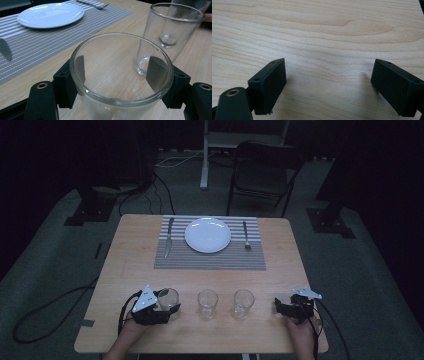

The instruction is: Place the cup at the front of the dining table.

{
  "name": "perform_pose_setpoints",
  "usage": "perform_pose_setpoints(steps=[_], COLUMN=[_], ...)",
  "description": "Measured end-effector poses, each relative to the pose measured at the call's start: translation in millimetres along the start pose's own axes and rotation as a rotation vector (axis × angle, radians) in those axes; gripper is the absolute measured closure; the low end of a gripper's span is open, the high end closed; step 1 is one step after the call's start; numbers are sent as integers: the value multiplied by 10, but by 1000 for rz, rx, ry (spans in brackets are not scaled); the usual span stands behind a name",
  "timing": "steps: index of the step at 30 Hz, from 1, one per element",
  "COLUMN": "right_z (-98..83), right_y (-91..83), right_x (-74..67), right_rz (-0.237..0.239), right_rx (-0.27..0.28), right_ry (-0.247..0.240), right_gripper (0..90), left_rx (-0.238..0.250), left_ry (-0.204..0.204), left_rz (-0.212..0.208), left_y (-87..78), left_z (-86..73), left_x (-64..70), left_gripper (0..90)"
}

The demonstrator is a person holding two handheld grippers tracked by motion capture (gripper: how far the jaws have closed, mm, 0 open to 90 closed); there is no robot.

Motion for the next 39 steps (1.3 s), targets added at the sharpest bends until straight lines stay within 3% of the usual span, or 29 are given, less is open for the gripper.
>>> perform_pose_setpoints(steps=[7, 14, 24, 27, 31, 39], right_z=[0, 0, 0, 0, 0, 0], right_y=[0, 0, 0, 0, -1, 0], right_x=[0, 0, 0, 0, 0, 1], right_rz=[0, 0, 0, 0, 0, 0], right_rx=[0, 0, 0, 0, 0, 1], right_ry=[0, 0, 0, 0, 0, -1], right_gripper=[126, 126, 126, 126, 126, 126], left_rx=[-18, 10, -18, -37, -47, -55], left_ry=[11, -52, -46, -37, -19, -26], left_rz=[10, 37, 111, 115, 127, 182], left_y=[-7, -30, 6, 38, 113, 229], left_z=[16, 132, 130, 139, 207, 309], left_x=[-6, -90, -223, -234, -257, -354], left_gripper=[293, 293, 292, 293, 292, 292])
Point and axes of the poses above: each handheld gripper's, and its own axes: y roughly forward along the jaws, z roughly out of its top, x roughly to its right, the point moved 8 cm from there along y, roughly forward along the jaws, and after that the axes turned 15 degrees about x, right-handed, at the moved point
